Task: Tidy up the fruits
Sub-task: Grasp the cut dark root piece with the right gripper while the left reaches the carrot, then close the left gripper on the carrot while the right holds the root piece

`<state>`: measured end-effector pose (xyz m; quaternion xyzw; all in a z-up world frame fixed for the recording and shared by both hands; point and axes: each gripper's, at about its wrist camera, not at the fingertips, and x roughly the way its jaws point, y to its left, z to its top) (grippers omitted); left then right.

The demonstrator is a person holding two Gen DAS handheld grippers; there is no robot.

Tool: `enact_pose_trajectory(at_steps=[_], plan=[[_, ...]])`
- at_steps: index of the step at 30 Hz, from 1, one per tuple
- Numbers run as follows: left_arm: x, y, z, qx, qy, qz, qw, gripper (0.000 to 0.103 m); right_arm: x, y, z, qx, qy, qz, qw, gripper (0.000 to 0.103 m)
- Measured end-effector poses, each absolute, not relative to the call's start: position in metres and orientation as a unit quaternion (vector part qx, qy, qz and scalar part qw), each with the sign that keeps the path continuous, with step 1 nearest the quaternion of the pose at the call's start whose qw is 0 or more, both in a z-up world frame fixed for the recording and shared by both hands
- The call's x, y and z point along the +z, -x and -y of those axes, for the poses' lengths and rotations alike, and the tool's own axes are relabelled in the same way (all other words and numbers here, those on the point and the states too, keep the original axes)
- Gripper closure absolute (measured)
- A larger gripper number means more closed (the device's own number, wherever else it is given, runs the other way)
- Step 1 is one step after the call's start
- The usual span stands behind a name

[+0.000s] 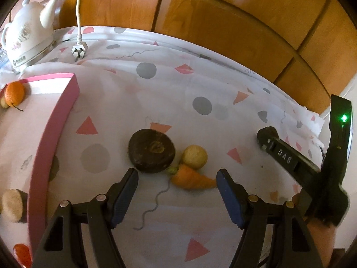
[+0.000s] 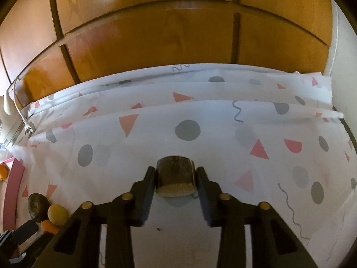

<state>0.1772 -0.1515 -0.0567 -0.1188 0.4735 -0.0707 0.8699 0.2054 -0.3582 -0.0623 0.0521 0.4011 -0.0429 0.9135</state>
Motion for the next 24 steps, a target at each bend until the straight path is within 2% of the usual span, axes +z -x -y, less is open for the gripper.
enact_pose_trajectory(at_steps=[4,7,9,15,20,24], plan=[[-0.059,-0.179,0.157,-0.056,0.102,-0.466,0.877,0.037,-0.061,-0.208,0.355,-0.037,-0.043,-0.399,0.915,0.067],[-0.061,-0.175,0.158,-0.063,0.085,-0.455,0.884,0.05,-0.06,-0.206,0.352,-0.031,-0.04,-0.398,0.916,0.067],[-0.061,-0.173,0.16,-0.089,0.085,-0.456,0.882,0.069,-0.059,-0.204,0.35,-0.024,-0.04,-0.397,0.917,0.067],[-0.062,-0.159,0.152,-0.127,0.084,-0.456,0.877,0.071,-0.052,-0.191,0.339,-0.004,-0.039,-0.394,0.918,0.067],[-0.064,-0.15,0.145,-0.149,0.086,-0.461,0.871,0.078,-0.05,-0.177,0.332,0.012,-0.046,-0.396,0.917,0.067],[-0.063,-0.147,0.14,-0.153,0.094,-0.465,0.867,0.078,-0.053,-0.165,0.325,0.02,-0.051,-0.398,0.916,0.067]])
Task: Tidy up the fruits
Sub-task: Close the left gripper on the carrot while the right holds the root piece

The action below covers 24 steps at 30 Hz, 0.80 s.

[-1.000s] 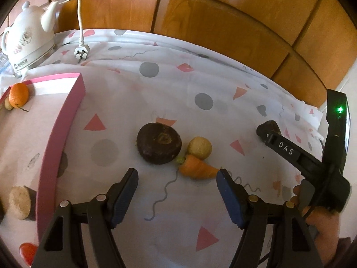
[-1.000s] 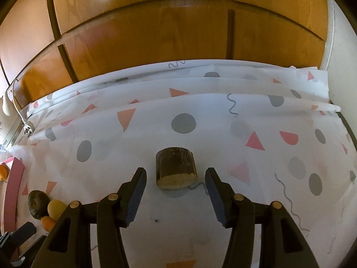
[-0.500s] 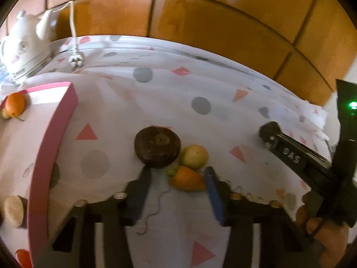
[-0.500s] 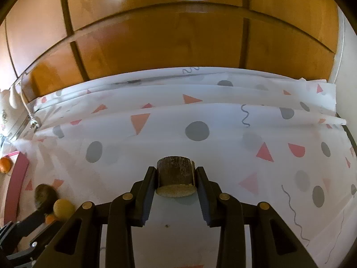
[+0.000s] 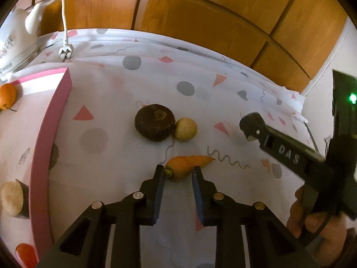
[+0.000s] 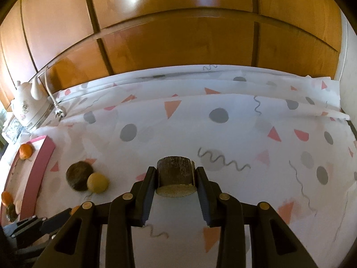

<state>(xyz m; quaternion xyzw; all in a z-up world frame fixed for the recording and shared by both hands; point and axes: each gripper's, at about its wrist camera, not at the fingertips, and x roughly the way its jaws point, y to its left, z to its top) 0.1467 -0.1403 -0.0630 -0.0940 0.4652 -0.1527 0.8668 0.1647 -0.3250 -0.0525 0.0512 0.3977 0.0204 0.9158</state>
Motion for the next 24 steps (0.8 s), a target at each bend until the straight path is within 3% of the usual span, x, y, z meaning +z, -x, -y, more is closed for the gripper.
enact_pose_trajectory(at_steps=[10,13,14,15,24], plan=[[-0.061,-0.14,0.127,-0.164,0.113,-0.475,0.857,0.078,-0.067,-0.141,0.324,0.021,-0.075,-0.409,0.909,0.067],[-0.053,-0.139,0.132,-0.169,0.077,-0.461,0.868,0.062,-0.066,-0.14,0.325,0.021,-0.081,-0.407,0.91,0.067],[-0.05,-0.14,0.135,-0.177,0.057,-0.457,0.87,0.051,-0.067,-0.14,0.325,0.021,-0.082,-0.407,0.909,0.067],[-0.049,-0.141,0.138,-0.181,0.046,-0.456,0.87,0.049,-0.067,-0.139,0.326,0.022,-0.085,-0.407,0.909,0.067],[-0.061,-0.157,0.174,-0.242,-0.094,-0.463,0.847,0.049,-0.068,-0.137,0.332,0.026,-0.104,-0.405,0.908,0.067]])
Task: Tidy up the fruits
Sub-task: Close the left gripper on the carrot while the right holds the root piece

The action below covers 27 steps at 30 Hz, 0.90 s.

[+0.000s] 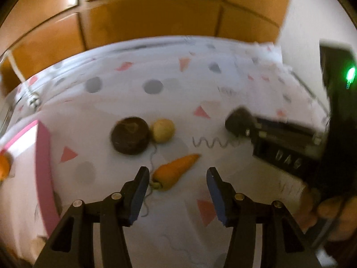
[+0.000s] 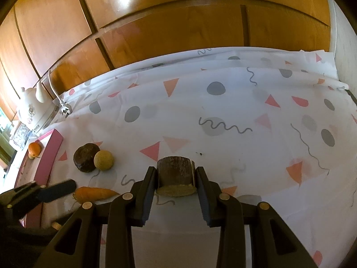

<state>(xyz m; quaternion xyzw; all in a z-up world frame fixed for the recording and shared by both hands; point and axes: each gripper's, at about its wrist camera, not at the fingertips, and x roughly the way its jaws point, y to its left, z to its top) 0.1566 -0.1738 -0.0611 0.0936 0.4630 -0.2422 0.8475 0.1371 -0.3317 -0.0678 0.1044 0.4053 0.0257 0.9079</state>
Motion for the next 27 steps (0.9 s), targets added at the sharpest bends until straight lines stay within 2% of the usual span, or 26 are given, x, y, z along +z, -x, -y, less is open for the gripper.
enact_pose_trajectory(at_steps=[2,5,7,14,27], plan=[[-0.063,-0.155,0.176,-0.24,-0.111,-0.452,0.852,0.052,-0.068,-0.137,0.332,0.026,-0.107,-0.404,0.908,0.067],[-0.063,-0.155,0.175,-0.233,-0.113,-0.445,0.857,0.075,-0.068,-0.136,0.332,0.026,-0.109,-0.404,0.908,0.067],[-0.063,-0.155,0.171,-0.232,-0.102,-0.447,0.858,0.077,-0.068,-0.136,0.333,0.026,-0.11,-0.403,0.908,0.067],[-0.058,-0.136,0.147,-0.21,-0.016,-0.461,0.862,0.078,-0.067,-0.135,0.332,0.024,-0.105,-0.405,0.908,0.067],[-0.067,-0.109,0.145,-0.145,-0.042,-0.429,0.891,0.077,-0.065,-0.109,0.309,0.038,-0.073,-0.406,0.91,0.067]])
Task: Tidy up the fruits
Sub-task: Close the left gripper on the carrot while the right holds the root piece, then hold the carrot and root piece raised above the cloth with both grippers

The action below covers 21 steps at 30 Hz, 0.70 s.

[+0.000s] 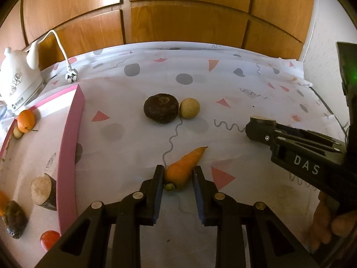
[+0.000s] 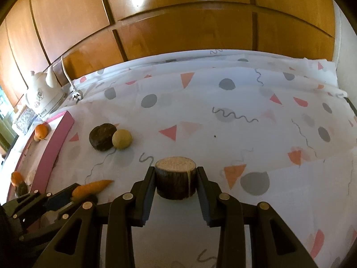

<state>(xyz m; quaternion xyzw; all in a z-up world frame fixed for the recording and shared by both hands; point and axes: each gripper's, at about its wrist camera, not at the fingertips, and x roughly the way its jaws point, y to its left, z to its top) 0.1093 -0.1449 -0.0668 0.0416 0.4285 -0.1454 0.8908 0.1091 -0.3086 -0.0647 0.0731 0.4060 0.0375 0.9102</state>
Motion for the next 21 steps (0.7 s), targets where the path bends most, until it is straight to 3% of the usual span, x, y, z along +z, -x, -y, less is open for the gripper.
enact_pose_trajectory(at_steps=[21], plan=[[-0.0677,-0.1052,0.144,-0.147,-0.038,-0.414,0.898,0.077,-0.07,-0.1087,0.312,0.038,-0.095,-0.404,0.909,0.067]])
